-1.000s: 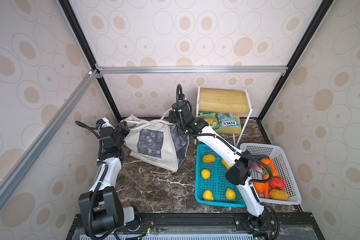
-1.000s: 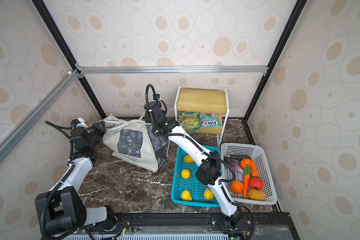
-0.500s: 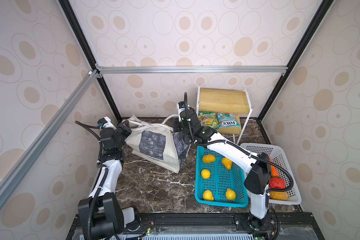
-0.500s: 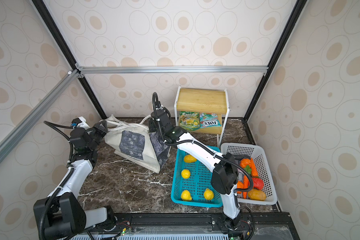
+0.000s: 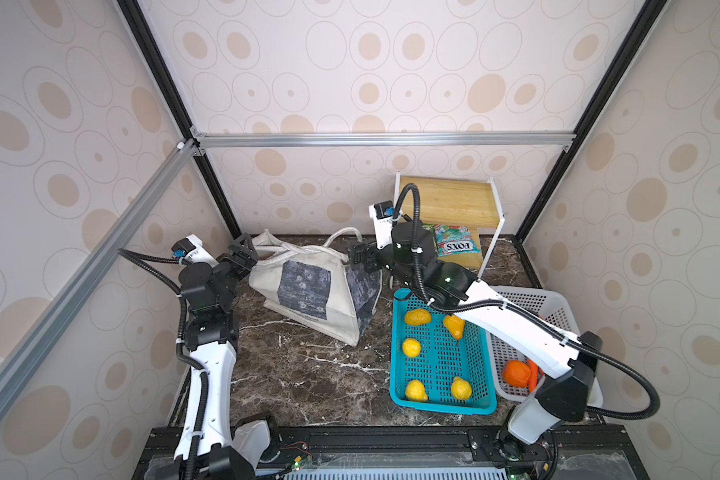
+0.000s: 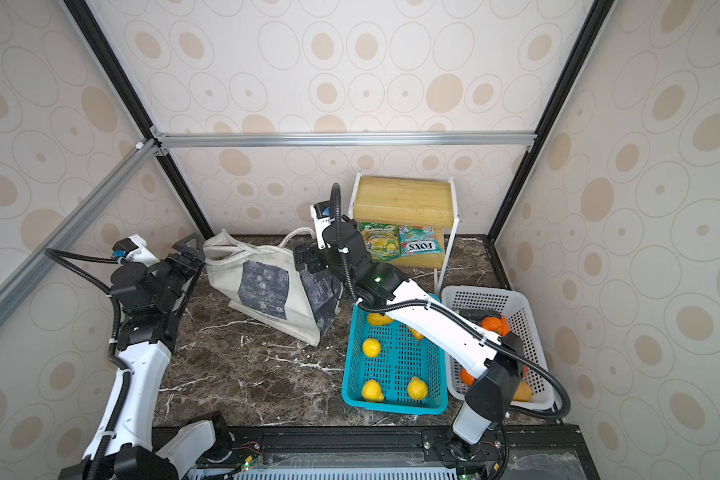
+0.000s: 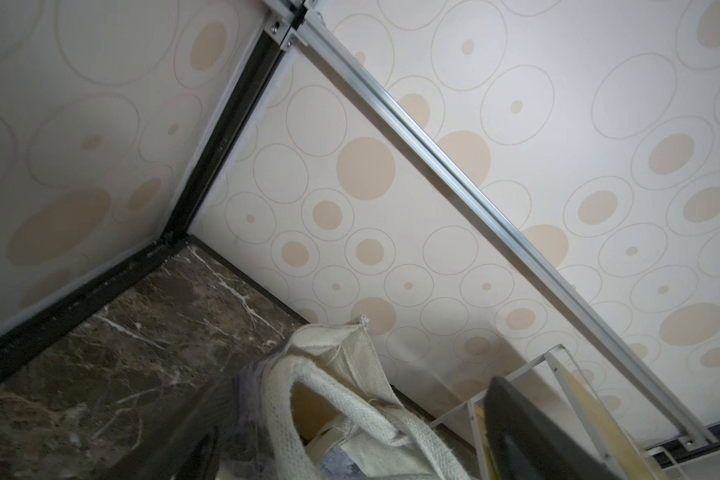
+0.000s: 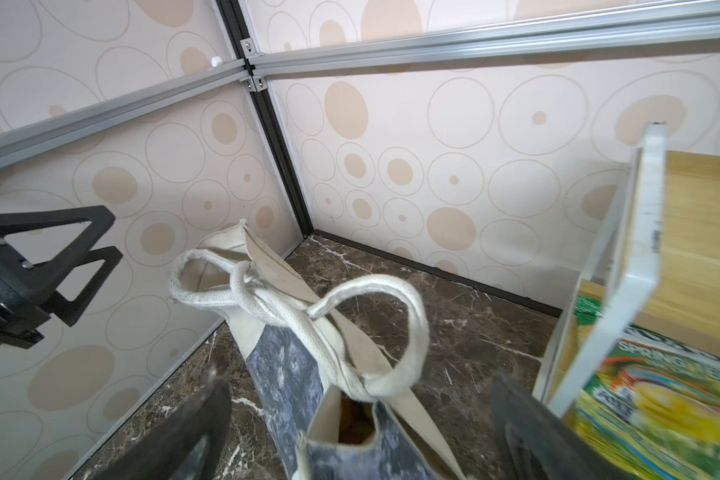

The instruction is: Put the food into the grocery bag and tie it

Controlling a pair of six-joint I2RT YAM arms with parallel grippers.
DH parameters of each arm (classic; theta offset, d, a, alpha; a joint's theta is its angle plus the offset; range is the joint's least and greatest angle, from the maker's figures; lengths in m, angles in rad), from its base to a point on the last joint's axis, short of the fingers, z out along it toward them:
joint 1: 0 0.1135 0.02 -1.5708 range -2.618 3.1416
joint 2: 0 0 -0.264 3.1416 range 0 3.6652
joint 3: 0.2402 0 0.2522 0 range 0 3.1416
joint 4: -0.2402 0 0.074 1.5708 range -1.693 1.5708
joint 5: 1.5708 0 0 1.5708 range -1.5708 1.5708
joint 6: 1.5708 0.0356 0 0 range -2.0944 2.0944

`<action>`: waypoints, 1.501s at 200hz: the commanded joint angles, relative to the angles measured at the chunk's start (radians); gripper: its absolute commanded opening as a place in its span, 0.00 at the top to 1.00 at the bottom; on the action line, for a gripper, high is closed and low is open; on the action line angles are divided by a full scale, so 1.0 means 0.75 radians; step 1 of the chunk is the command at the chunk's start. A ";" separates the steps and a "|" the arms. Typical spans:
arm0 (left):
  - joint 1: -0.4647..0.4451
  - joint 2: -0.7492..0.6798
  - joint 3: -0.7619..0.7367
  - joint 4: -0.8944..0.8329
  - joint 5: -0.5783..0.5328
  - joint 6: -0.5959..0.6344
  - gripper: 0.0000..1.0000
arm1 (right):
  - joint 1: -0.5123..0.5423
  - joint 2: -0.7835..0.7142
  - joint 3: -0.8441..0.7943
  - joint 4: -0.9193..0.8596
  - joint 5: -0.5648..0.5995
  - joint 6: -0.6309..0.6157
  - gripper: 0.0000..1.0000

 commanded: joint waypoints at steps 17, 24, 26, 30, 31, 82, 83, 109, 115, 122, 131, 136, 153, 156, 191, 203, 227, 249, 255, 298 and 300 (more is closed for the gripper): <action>0.008 -0.120 -0.129 0.004 0.325 0.106 0.01 | -0.059 -0.350 -0.286 -0.252 0.162 0.013 0.01; 0.008 -0.158 -0.187 0.020 0.367 0.115 0.01 | -0.096 -0.420 -0.364 -0.284 0.176 0.029 0.01; 0.008 -0.171 -0.204 0.023 0.371 0.119 0.01 | -0.112 -0.442 -0.385 -0.290 0.177 0.032 0.01; 0.004 -0.198 -0.239 0.031 0.370 0.122 0.01 | -0.141 -0.483 -0.433 -0.300 0.176 0.041 0.01; 0.004 -0.205 -0.249 0.035 0.369 0.121 0.01 | -0.151 -0.492 -0.442 -0.303 0.176 0.045 0.01; -0.148 -0.425 -0.635 0.137 0.234 0.029 0.01 | -0.796 -0.801 -0.974 -0.353 0.094 0.272 0.09; -0.150 -0.426 -0.638 0.135 0.234 0.030 0.01 | -0.798 -0.801 -0.982 -0.350 0.094 0.275 0.11; -0.188 -0.482 -0.713 0.118 0.168 0.021 0.01 | -1.120 -0.727 -1.120 -0.280 -0.069 0.356 0.36; -0.198 -0.491 -0.727 0.116 0.168 0.019 0.01 | -1.172 -0.695 -1.136 -0.267 -0.095 0.362 0.38; -0.210 -0.493 -0.738 0.118 0.167 0.020 0.01 | -1.227 -0.652 -1.146 -0.264 -0.123 0.375 0.39; -0.226 -0.493 -0.748 0.120 0.171 0.025 0.01 | -1.278 -0.595 -1.146 -0.263 -0.159 0.369 0.43; -0.232 -0.488 -0.751 0.116 0.178 0.035 0.01 | -1.293 -0.566 -1.145 -0.266 -0.161 0.366 0.45; -0.246 -0.478 -0.745 0.073 0.166 0.091 0.01 | -1.308 -0.473 -1.156 -0.231 -0.172 0.336 0.53; -0.248 -0.478 -0.747 0.072 0.159 0.098 0.01 | -1.310 -0.458 -1.162 -0.220 -0.178 0.331 0.54; -0.252 -0.435 -0.763 0.093 0.147 0.158 0.01 | -1.310 -0.316 -1.173 -0.167 -0.337 0.283 0.67; -0.254 -0.408 -0.791 0.150 0.172 0.133 0.01 | -1.309 -0.300 -1.195 -0.122 -0.427 0.273 0.70; -0.251 -0.380 -0.837 0.254 0.169 0.086 0.01 | -1.304 -0.326 -1.254 -0.064 -0.529 0.281 0.70; -0.251 -0.366 -0.821 0.243 0.136 0.101 0.01 | -1.295 -0.369 -1.310 -0.039 -0.596 0.303 0.70; -0.251 -0.363 -0.818 0.247 0.132 0.104 0.01 | -1.291 -0.380 -1.325 -0.032 -0.598 0.307 0.70; -0.252 -0.322 -0.828 0.291 0.080 0.085 0.01 | -1.261 -0.421 -1.388 0.049 -0.696 0.363 0.70; -0.251 -0.322 -0.831 0.295 0.073 0.084 0.01 | -1.252 -0.422 -1.389 0.052 -0.698 0.364 0.70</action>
